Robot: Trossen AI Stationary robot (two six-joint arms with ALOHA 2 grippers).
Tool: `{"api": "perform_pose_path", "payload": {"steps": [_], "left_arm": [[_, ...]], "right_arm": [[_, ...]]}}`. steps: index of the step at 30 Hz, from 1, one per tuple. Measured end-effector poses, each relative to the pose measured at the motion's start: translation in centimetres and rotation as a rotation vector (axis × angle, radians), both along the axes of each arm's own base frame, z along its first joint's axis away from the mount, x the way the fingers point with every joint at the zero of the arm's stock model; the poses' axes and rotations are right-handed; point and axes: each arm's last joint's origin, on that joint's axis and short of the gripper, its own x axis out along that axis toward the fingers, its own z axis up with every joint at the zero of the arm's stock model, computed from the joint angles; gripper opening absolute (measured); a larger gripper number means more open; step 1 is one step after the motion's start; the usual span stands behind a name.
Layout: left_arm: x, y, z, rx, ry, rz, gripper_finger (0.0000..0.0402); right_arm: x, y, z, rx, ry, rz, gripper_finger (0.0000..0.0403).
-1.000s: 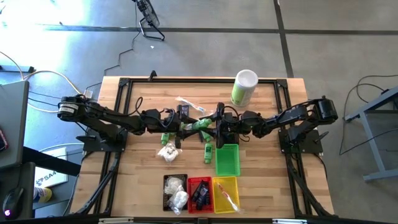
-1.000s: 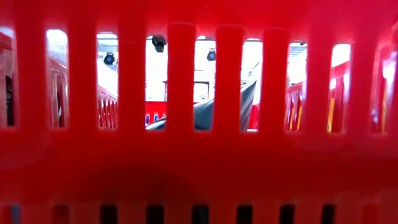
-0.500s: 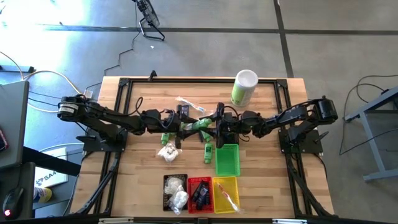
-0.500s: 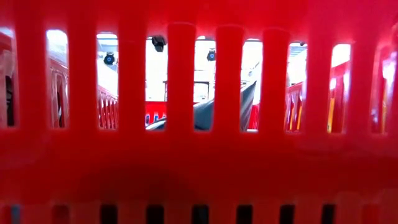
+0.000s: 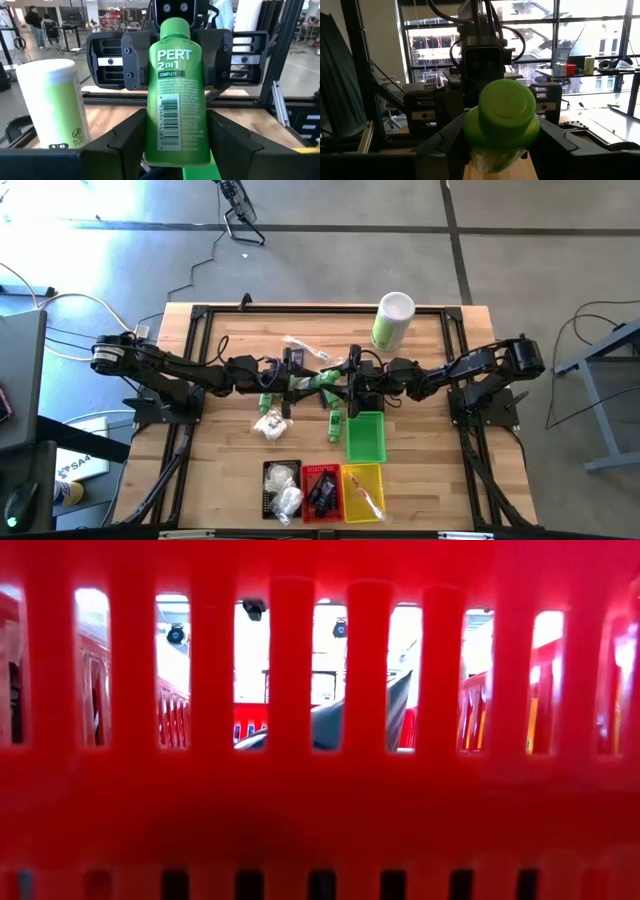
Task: Pick & Place Travel size toiletries
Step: Put the green shampoo into the green bin
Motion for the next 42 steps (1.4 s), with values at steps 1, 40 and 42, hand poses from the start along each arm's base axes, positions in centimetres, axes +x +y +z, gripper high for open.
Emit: {"api": "perform_pose_path", "payload": {"steps": [1, 40, 42], "left_arm": [[0.0, 0.0, -0.1, 0.006, 0.006, 0.0, 0.0189], [-1.9, 0.1, 1.3, 0.042, 0.074, 0.008, 0.0189], [-1.9, 0.1, 1.3, 0.042, 0.074, 0.008, 0.0189]], "right_arm": [[0.0, 0.0, 0.0, 0.0, 0.002, 0.0, 0.0164], [-3.1, 0.2, 0.6, 0.234, 0.372, 0.073, 0.0164], [-3.3, 0.5, 0.1, 0.28, 0.434, 0.092, 0.0165]]}}
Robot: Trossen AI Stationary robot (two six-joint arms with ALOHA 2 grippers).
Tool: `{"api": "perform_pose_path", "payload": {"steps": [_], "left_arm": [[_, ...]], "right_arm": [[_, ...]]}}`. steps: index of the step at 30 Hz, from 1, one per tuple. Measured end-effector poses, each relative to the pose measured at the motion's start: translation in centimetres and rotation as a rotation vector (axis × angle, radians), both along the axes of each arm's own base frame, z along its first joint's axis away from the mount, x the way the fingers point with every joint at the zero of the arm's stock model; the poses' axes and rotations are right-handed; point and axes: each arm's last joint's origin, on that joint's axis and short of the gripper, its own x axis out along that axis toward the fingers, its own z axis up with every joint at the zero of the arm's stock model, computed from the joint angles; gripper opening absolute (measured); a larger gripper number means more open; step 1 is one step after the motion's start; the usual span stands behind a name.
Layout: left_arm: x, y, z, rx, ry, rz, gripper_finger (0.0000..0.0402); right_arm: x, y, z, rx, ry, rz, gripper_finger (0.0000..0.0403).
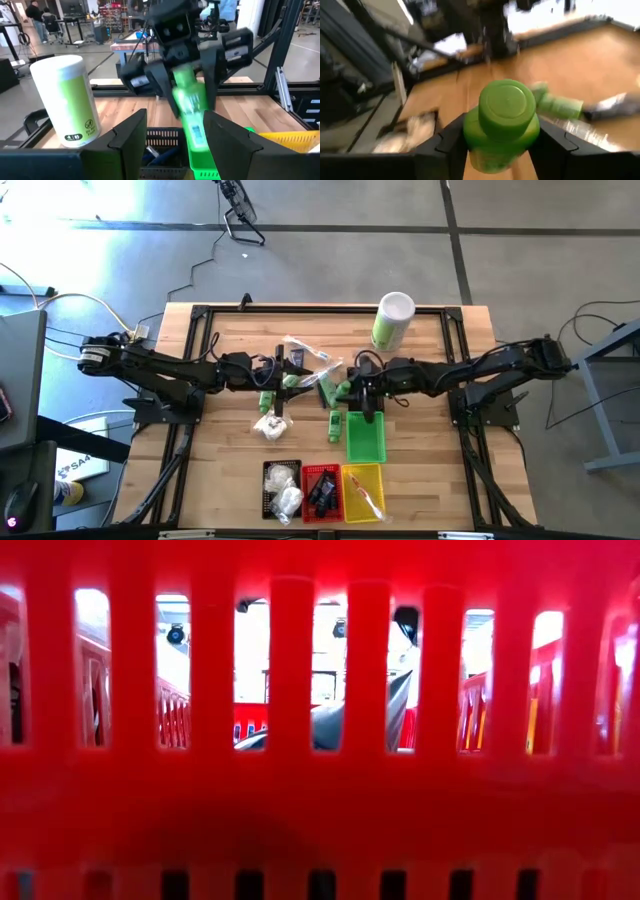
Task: Pick & Place Travel size toiletries
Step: Put the green shampoo into the green bin
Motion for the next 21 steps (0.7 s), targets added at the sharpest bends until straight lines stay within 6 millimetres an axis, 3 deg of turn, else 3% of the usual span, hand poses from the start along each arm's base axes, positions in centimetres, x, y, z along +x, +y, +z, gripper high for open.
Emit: {"api": "perform_pose_path", "payload": {"steps": [10, 21], "left_arm": [[0.0, 0.0, -0.5, 0.001, 0.049, -0.004, 0.0189], [0.0, 0.0, -0.9, 0.001, 0.088, -0.003, 0.0189]], "right_arm": [[-1.0, 1.9, -1.9, 0.196, 0.256, 0.129, 0.0165], [-2.5, 3.5, -3.8, 0.292, 0.511, 0.044, 0.0165]]}}
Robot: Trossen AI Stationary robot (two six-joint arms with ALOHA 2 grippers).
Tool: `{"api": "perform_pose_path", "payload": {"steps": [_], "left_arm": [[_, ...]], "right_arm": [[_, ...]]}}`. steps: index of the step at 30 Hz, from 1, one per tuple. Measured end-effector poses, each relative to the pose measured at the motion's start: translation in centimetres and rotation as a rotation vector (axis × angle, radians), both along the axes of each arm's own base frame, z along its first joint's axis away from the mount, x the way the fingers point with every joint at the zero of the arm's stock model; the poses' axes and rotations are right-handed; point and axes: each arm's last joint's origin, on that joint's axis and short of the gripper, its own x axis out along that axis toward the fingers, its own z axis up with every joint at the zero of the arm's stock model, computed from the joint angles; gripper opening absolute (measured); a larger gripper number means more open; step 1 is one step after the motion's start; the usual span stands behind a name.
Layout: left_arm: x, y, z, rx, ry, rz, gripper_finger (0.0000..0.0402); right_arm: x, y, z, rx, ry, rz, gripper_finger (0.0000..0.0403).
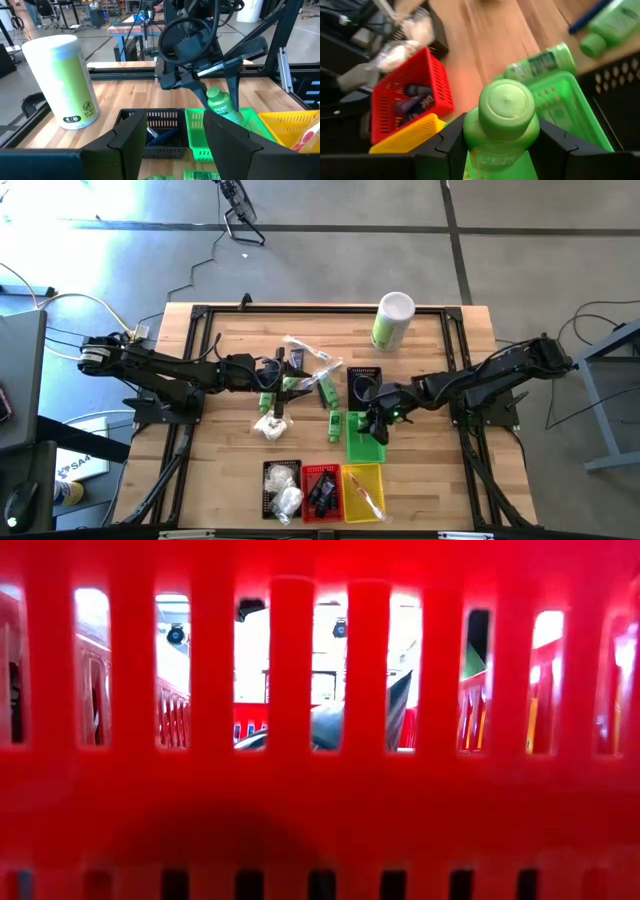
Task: Pick & Place Travel size toiletries
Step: Put the green shampoo into the green bin
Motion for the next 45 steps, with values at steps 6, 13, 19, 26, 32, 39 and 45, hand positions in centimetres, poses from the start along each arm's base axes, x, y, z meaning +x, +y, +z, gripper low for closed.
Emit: {"api": "perform_pose_path", "payload": {"steps": [6, 13, 19, 26, 32, 39, 45], "left_arm": [[0.0, 0.0, -0.2, 0.0, 0.018, 0.0, 0.0189], [0.0, 0.0, -0.3, -0.009, 0.027, 0.001, 0.0189], [0.0, 0.0, -0.4, -0.009, 0.044, 0.002, 0.0189], [0.0, 0.0, -0.4, -0.008, 0.044, 0.003, 0.0189], [0.0, 0.0, -0.4, -0.007, 0.044, 0.005, 0.0189], [0.0, 0.0, -0.4, -0.007, 0.044, 0.005, 0.0189], [0.0, 0.0, -0.4, -0.007, 0.045, 0.004, 0.0189]], "right_arm": [[-0.2, 0.6, -0.8, -0.002, 0.071, -0.066, 0.0163], [0.1, 1.3, -2.6, -0.018, 0.15, -0.053, 0.0162], [0.2, 1.7, -3.4, 0.03, 0.204, -0.052, 0.0167], [0.3, 1.7, -3.4, 0.023, 0.202, -0.061, 0.0169], [0.3, 1.4, -3.5, 0.003, 0.201, -0.066, 0.0202], [0.1, 1.4, -3.6, -0.008, 0.217, -0.043, 0.0233], [0.0, 1.4, -3.2, -0.027, 0.19, -0.01, 0.0225]]}}
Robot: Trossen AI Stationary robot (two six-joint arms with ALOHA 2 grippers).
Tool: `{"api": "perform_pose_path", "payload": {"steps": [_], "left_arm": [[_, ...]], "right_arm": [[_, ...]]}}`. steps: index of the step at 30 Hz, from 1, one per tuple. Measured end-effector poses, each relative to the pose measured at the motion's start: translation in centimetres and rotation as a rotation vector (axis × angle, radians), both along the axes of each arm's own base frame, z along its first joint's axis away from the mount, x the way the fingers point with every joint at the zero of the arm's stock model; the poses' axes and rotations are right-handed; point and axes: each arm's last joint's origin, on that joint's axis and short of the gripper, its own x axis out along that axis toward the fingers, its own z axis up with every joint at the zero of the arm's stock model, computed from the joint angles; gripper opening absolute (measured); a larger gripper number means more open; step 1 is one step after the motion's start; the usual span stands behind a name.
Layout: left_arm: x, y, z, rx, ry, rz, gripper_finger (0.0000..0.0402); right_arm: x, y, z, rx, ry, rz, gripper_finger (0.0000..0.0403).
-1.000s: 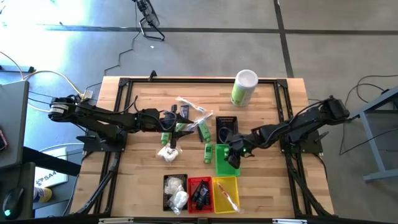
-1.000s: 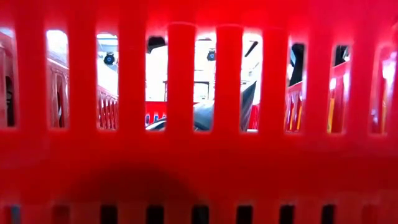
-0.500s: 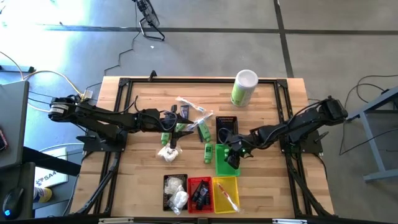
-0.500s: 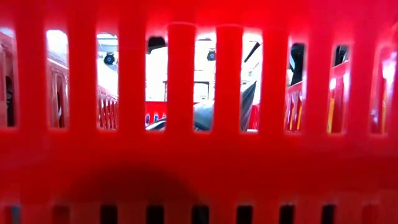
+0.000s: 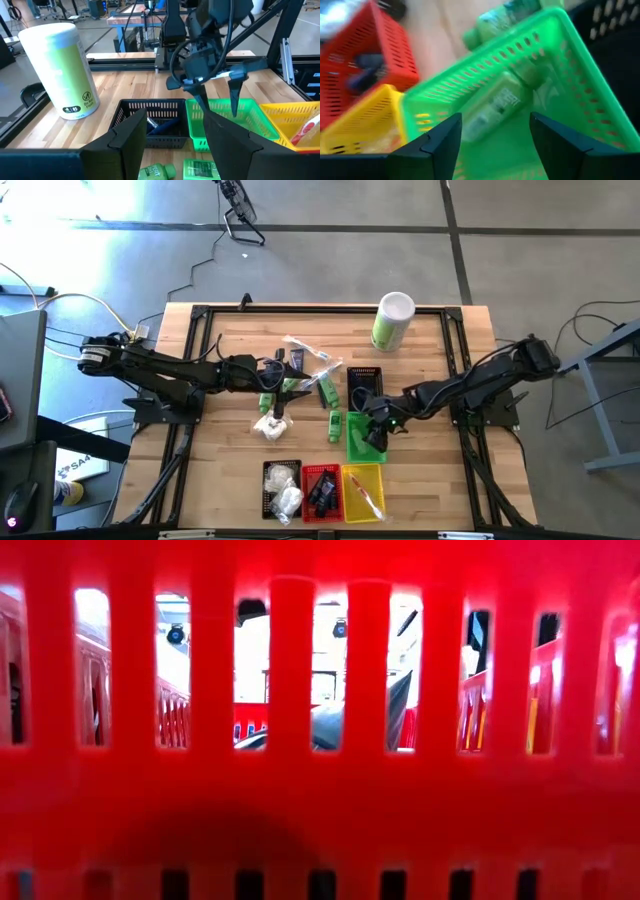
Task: Pick & Place Travel size toiletries
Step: Put the green shampoo into the green bin
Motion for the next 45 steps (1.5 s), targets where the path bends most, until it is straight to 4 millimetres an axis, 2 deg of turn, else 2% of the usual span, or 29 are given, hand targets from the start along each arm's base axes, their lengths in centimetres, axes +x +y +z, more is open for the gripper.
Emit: {"api": "perform_pose_path", "payload": {"steps": [5, 9, 16, 22, 27, 36, 45], "left_arm": [[0.0, 0.0, -0.1, 0.001, 0.006, 0.0, 0.0189], [0.0, 0.0, -0.1, 0.002, 0.006, 0.0, 0.0189], [0.0, 0.0, 0.0, 0.002, -0.001, 0.006, 0.0189], [0.0, 0.0, 0.0, 0.003, -0.001, 0.007, 0.0189], [0.0, 0.0, -0.1, 0.003, 0.011, 0.007, 0.0189], [-0.1, 0.0, -0.7, -0.003, 0.073, 0.009, 0.0189], [-0.6, 0.1, -2.2, -0.138, 0.222, 0.076, 0.0189]], "right_arm": [[-0.4, -0.3, 1.8, 0.07, -0.071, 0.045, 0.0195], [-0.9, -0.8, 3.7, 0.041, -0.172, 0.071, 0.0165], [-1.0, -2.5, 6.8, -0.245, -0.434, 0.036, 0.0124], [-0.3, -3.3, 8.4, -0.426, -0.611, -0.028, 0.0111], [0.0, -3.3, 8.6, -0.495, -0.648, -0.026, 0.0111], [0.0, -3.3, 8.7, -0.5, -0.652, -0.025, 0.0109], [-0.2, -3.4, 8.0, -0.556, -0.586, 0.035, 0.0109]]}}
